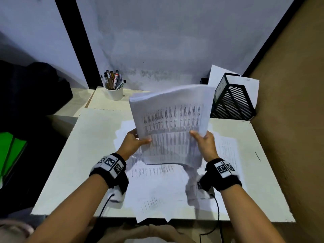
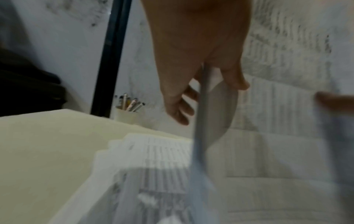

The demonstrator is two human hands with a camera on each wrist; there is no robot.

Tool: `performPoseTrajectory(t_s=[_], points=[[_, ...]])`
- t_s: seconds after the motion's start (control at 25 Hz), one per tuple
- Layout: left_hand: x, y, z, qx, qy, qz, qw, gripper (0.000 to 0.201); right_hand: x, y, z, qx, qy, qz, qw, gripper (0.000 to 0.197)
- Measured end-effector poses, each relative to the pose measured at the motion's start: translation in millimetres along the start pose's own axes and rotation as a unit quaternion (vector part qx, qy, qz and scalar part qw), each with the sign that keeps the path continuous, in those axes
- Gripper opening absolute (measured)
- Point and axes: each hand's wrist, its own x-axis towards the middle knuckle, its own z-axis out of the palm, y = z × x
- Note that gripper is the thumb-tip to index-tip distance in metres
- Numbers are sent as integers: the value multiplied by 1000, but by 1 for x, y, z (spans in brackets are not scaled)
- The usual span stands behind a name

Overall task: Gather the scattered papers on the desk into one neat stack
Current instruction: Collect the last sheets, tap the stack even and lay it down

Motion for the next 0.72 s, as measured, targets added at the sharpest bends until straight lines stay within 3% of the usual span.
performPoseTrajectory(t_s=[0.12, 0.2, 0.28, 0.4, 0.48, 0.6, 0.72], points=[[1, -49, -33, 108, 100, -106, 983, 60, 7, -23, -23, -7, 96, -31, 995, 9], [-13, -80, -46, 220, 143, -222, 939, 72, 9, -24, -39, -4, 135, -24, 990, 7], [-20, -102, -44, 299, 156, -272, 901, 79, 7, -8, -52, -55, 151, 7, 987, 11], [-17, -106, -25, 212, 213, -276, 913, 81, -1, 27, -60, -122, 161, 70, 977, 20], [-10, -107, -16, 129, 212, -266, 932, 73, -8, 45, -57, -144, 159, 103, 971, 30], [3, -103, -22, 56, 148, -234, 959, 36, -14, 52, -55, -129, 177, 127, 967, 33], [12, -85, -47, -22, 48, -268, 962, 27, -15, 46, -59, -118, 178, 115, 970, 32]])
